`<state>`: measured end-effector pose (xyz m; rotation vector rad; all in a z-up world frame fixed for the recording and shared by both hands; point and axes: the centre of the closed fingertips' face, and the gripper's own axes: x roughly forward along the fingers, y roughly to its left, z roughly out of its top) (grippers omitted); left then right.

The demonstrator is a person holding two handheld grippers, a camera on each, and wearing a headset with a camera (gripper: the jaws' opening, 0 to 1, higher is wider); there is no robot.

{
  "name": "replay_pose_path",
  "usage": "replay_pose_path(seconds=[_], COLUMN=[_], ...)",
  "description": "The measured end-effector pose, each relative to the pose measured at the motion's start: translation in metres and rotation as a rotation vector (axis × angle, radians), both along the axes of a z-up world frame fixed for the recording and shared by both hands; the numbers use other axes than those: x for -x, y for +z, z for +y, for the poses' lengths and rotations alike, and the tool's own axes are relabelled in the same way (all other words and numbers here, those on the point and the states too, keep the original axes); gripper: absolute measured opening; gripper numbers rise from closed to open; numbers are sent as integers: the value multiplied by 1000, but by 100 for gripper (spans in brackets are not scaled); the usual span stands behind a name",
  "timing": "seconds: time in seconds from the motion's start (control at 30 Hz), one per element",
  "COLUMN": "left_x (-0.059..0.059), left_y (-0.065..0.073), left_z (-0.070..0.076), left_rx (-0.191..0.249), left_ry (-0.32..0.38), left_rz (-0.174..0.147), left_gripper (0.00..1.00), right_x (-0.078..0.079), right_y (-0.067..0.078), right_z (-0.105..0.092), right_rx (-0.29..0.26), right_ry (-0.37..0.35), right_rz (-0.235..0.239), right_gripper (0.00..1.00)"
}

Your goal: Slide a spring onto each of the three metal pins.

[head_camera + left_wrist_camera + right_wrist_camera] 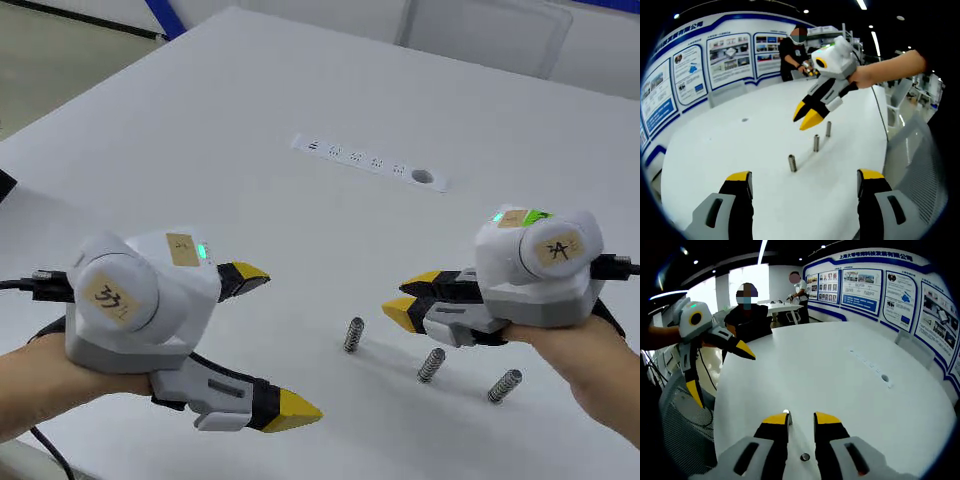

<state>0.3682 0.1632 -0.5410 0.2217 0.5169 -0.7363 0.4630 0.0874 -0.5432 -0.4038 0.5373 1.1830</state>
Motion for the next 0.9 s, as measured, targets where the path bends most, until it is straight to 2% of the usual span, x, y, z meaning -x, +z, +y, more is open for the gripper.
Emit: replay_pose_path(seconds=[0.1,0.17,0.2,0.3,0.33,0.4,0.43,0.47,0.53,0.67,0.73,0.8,0.83,0.9], left_x=[-5,-7,-10,-15,-15,-15,-14,-13,-13,-19,-21,-21,-20,-19], left_y=[5,9,13,30,32,29,26,24,24,28,25,24,24,26], left_z=[0,0,-1,-12,-14,-16,-17,-18,-21,-19,-16,-11,-11,-10], left_rx=[-10,-8,6,111,116,87,53,39,31,26,3,-27,-32,-30], left_ry=[-8,-8,1,29,29,18,-1,-15,-34,-44,-42,-42,-42,-41], left_rz=[-9,-15,-19,-49,-51,-53,-46,-39,-40,-50,-45,-43,-48,-55], left_gripper=[88,88,88,88,89,89,90,90,91,95,95,96,97,99], right_x=[2,4,7,14,17,23,21,20,21,21,23,23,24,31], right_y=[16,21,23,27,27,28,28,29,31,32,32,33,34,37], right_z=[-26,-41,-51,-74,-80,-93,-103,-109,-119,-137,-145,-155,-157,-160], right_rx=[-28,-34,-36,-49,-54,-53,-39,-31,-34,-36,-21,37,47,35], right_ry=[-30,-45,-54,-69,-74,-72,-92,-109,-115,-137,-138,-119,-112,-100], right_rz=[-20,-31,-34,-32,-26,-24,-45,-63,-73,-70,-78,-130,-141,-125], right_gripper=[21,22,22,24,24,27,29,32,39,44,47,50,52,55])
